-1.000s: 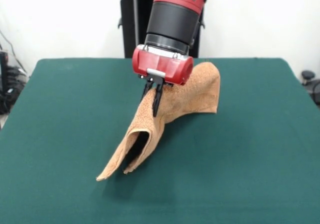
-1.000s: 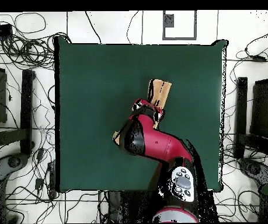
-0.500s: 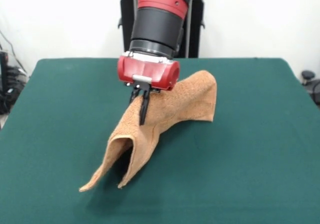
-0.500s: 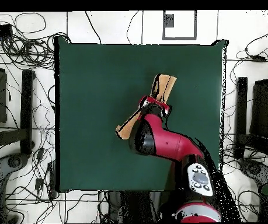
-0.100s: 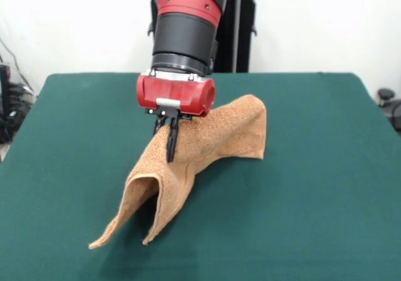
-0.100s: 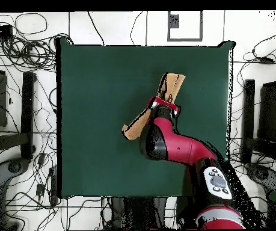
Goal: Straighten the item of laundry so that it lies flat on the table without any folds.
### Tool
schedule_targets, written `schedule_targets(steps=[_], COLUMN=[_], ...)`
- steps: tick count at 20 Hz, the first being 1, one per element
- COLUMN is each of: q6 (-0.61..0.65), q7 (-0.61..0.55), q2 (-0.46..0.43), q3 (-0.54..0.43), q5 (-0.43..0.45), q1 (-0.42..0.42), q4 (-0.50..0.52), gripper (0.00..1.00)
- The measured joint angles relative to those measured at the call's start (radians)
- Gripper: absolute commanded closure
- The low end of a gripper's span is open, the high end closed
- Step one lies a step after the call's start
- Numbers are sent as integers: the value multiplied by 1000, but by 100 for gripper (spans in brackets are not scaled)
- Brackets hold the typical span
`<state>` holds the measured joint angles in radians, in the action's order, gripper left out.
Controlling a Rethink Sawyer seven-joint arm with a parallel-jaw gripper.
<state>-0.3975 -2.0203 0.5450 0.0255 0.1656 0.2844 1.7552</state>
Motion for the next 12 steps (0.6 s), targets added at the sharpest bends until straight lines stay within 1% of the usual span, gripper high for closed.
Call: schedule_targets(steps=[2,5,6,12], q6=[-1,-2,-8,-25], q7=[0,0,0,0], q2=[1,2,3,4], q3=[-31,-52,-72,-121], q5=[29,52,75,134], q1=[22,37,51,87], q4=[0,1,2,8], gripper=[100,100,100,100])
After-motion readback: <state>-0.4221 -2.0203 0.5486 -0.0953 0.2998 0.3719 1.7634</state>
